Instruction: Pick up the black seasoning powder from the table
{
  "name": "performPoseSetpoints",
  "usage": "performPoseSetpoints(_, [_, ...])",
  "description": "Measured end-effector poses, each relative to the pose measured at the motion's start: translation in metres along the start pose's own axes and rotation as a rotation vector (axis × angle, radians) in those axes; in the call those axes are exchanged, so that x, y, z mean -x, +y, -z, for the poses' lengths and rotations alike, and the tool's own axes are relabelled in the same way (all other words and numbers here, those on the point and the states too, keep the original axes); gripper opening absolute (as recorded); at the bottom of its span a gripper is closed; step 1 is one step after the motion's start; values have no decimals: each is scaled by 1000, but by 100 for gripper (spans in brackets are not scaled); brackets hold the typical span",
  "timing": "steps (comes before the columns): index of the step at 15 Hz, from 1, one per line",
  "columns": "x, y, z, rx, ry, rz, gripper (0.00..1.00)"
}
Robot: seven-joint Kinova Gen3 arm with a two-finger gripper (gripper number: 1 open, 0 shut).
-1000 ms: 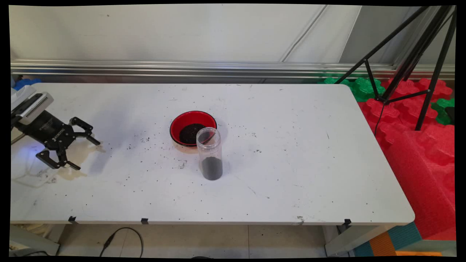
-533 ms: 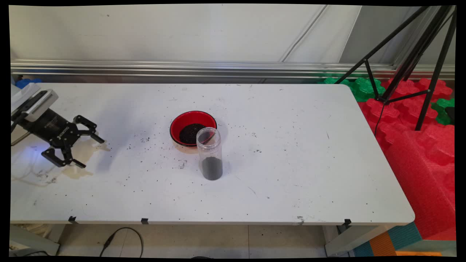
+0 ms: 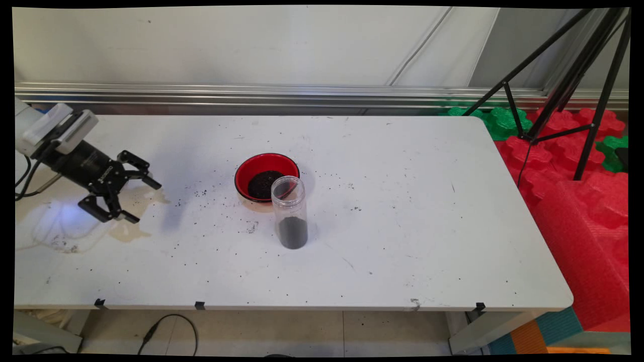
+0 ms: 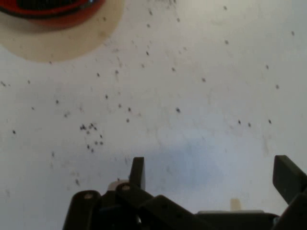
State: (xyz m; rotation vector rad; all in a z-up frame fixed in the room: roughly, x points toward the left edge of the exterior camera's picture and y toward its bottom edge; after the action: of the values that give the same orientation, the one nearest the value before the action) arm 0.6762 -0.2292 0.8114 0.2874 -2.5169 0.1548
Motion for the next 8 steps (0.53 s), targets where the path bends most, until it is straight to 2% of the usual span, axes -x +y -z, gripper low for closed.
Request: performPoseSetpoints(8, [-34,-15,-17,-13,59,23,100])
